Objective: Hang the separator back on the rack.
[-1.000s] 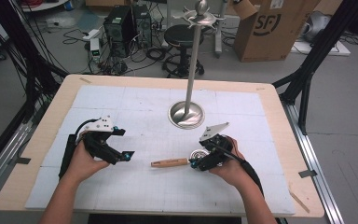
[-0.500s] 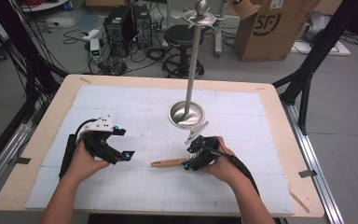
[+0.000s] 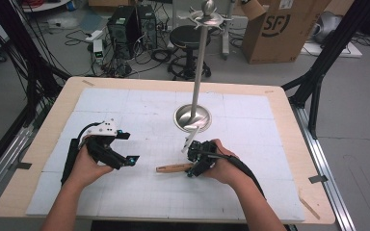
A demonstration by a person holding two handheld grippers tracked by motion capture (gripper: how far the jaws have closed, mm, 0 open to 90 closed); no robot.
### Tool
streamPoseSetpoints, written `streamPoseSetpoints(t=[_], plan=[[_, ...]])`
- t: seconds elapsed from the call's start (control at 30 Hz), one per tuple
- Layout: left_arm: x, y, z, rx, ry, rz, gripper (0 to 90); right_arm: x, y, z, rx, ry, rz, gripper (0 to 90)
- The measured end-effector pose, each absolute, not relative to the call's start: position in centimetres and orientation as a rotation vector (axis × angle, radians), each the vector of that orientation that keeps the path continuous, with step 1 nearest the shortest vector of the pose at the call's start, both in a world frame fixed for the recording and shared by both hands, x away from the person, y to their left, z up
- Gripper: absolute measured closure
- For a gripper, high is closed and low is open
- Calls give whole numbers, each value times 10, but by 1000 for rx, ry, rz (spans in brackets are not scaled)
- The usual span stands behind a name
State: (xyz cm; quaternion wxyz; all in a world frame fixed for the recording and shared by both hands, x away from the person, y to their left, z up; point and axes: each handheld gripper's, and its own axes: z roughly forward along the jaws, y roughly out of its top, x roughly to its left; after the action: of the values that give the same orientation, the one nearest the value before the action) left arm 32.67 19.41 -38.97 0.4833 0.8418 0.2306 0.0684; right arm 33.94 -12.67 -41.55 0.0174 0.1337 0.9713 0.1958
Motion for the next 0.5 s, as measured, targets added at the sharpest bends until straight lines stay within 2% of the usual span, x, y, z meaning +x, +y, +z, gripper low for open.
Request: streamPoseSetpoints(t=[0.33, 0.5], plan=[[327, 194, -390, 2057, 564, 170, 53, 341, -125, -417, 447, 3020, 557, 596], [326, 194, -390, 2059, 564, 171, 53, 340, -122, -416, 455, 3024, 527, 617]])
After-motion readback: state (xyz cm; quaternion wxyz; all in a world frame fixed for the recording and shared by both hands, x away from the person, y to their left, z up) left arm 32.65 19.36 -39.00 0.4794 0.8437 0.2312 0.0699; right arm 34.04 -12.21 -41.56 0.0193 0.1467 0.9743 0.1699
